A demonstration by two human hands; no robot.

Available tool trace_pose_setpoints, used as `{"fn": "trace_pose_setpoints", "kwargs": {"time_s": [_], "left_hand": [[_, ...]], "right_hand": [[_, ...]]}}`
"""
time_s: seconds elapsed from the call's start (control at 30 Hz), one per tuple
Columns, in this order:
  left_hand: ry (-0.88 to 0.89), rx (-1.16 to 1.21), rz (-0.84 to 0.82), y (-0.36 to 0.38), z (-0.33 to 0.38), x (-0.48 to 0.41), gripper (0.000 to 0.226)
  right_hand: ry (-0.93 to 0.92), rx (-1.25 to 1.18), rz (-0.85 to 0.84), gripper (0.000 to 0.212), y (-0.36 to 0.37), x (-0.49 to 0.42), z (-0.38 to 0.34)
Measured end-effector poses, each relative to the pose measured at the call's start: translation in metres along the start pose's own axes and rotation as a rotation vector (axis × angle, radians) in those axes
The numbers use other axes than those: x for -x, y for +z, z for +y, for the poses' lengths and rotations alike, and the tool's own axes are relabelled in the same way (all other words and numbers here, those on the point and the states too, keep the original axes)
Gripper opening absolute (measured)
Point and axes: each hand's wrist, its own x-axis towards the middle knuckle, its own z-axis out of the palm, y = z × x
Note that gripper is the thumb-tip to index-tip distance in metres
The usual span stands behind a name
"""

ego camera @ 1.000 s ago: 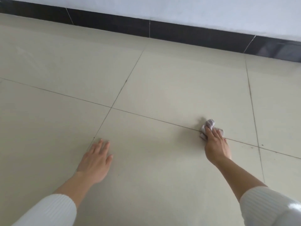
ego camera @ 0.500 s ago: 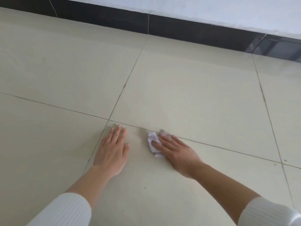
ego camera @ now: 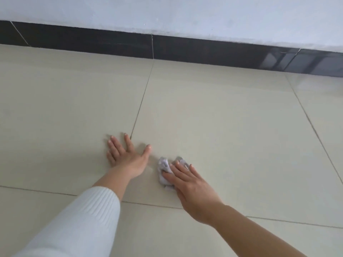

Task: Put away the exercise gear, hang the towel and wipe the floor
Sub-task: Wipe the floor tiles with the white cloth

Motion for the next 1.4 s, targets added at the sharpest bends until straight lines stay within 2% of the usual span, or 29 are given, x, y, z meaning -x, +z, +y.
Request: {"fn": "trace_pose_setpoints", "kwargs": {"time_s": [0.07,0.17,0.27,0.33,0.47,0.6,0.73,0.83,0.9,0.93,1.07,1.13,1.2,1.27,1.33,1.4], "left_hand": [[-0.015,-0.021,0.015,0.002,0.006,-0.007,0.095],[-0.003,-0.017,-0.095,-0.004,0.004,-0.004,0.105],[-0.018,-0.034,-0.214,-0.016,0.005,-0.002,0.133],[-0.021,-0.031,-0.266,-0.023,0.007,0.001,0.146],[-0.024,-0.018,-0.301,-0.03,0.011,0.004,0.152],[-0.02,-0.02,-0.308,-0.03,0.011,0.004,0.151],[-0.026,-0.017,-0.293,-0.027,0.01,0.003,0.15],[-0.026,-0.007,-0.294,-0.025,0.008,0.002,0.149],[-0.03,-0.006,-0.283,-0.024,0.007,0.001,0.149],[-0.035,-0.002,-0.284,-0.024,0.007,0.0,0.149],[-0.04,0.0,-0.271,-0.026,0.008,0.002,0.149],[-0.038,0.008,-0.267,-0.025,0.007,0.003,0.149],[-0.029,0.003,-0.265,-0.023,0.006,0.003,0.149],[-0.029,0.001,-0.273,-0.022,0.006,0.003,0.148],[-0.021,-0.007,-0.275,-0.022,0.007,0.002,0.148],[-0.014,-0.014,-0.27,-0.022,0.006,0.001,0.148]], "right_hand": [[0.015,0.044,-0.002,0.052,-0.004,-0.005,0.016],[0.279,0.089,-0.027,0.058,-0.023,-0.008,0.048],[0.487,0.119,-0.093,0.063,-0.038,-0.009,0.055],[0.577,0.087,-0.148,0.065,-0.042,-0.009,0.051],[0.672,0.063,-0.136,0.068,-0.057,-0.01,0.064],[0.78,0.023,-0.047,0.055,-0.073,-0.027,0.113],[0.905,-0.016,0.12,0.056,-0.087,-0.075,0.167],[0.959,-0.046,0.219,0.057,-0.093,-0.127,0.181],[0.87,-0.066,0.223,0.06,-0.092,-0.17,0.168],[0.768,-0.059,0.208,0.061,-0.088,-0.187,0.152],[0.13,0.058,0.028,0.061,-0.053,-0.199,0.068],[-0.114,0.103,-0.072,0.058,-0.048,-0.183,0.058],[-0.189,0.157,-0.128,0.054,-0.061,-0.18,0.081],[0.01,0.178,-0.07,0.055,-0.075,-0.181,0.117],[0.388,0.144,0.084,0.056,-0.086,-0.171,0.154],[0.677,0.113,0.197,0.056,-0.089,-0.153,0.17]]}}
